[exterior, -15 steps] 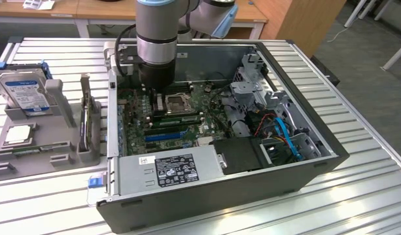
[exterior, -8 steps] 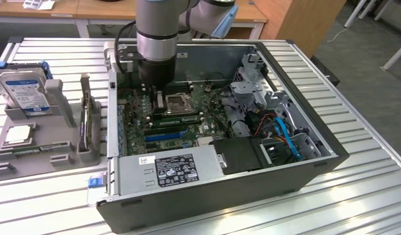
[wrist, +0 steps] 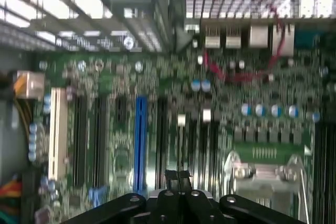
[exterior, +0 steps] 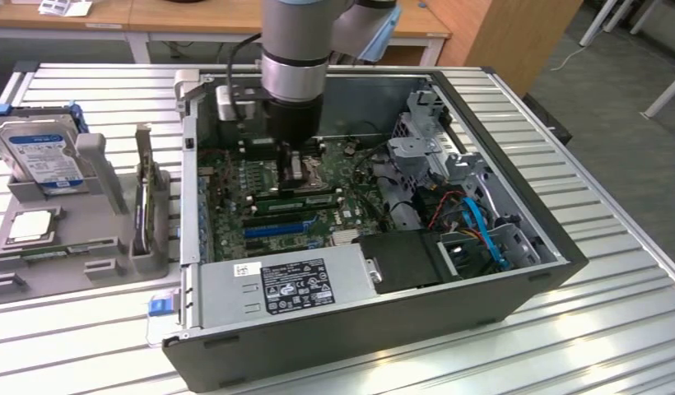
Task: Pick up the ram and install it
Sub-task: 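Press down the ram until it locks into place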
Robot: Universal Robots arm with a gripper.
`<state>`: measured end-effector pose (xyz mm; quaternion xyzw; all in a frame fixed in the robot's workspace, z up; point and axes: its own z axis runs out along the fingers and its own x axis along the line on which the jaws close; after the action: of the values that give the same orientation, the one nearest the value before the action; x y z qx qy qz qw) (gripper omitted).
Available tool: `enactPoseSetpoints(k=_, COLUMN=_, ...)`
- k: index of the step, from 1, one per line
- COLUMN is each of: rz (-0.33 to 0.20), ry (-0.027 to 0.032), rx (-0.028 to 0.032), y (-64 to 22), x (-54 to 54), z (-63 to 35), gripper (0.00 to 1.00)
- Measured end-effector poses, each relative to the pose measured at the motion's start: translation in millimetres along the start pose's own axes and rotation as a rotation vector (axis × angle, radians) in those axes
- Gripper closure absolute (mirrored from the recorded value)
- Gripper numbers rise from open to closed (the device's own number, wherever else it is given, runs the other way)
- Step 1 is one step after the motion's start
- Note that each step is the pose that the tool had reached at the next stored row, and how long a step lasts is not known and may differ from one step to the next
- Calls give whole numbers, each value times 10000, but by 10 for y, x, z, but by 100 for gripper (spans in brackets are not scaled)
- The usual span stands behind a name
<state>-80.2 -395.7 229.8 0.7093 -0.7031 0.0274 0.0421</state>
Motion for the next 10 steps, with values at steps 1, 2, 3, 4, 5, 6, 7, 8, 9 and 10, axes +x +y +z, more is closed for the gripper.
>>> enactPoseSetpoints(k=1, rz=-1, ry=-22, rx=1, y=-45, x=0, z=-2, gripper=89)
enactPoseSetpoints(k=2, rz=-3, ry=-43, rx=1, y=-89, x=1, z=-3, gripper=89)
enactPoseSetpoints(k=3, rz=-6, ry=-64, rx=2, y=-135, x=2, z=-5, gripper=89)
enactPoseSetpoints(k=4, rz=-8, ry=-84, rx=2, y=-178, x=2, z=-7, gripper=89)
enactPoseSetpoints(k=5, rz=-10, ry=-101, rx=2, y=-224, x=2, z=-8, gripper=89)
enactPoseSetpoints(k=6, rz=-15, ry=-117, rx=3, y=-270, x=3, z=-10, gripper=89)
enactPoseSetpoints(k=7, rz=-16, ry=-130, rx=3, y=-314, x=3, z=-11, gripper=89)
enactPoseSetpoints(k=8, rz=-19, ry=-139, rx=3, y=-359, x=4, z=-13, gripper=89)
enactPoseSetpoints(k=9, rz=-22, ry=-143, rx=1, y=-391, x=6, z=-30, gripper=89)
enactPoseSetpoints(k=10, rz=-21, ry=-140, rx=-5, y=-392, x=10, z=-78, gripper=89)
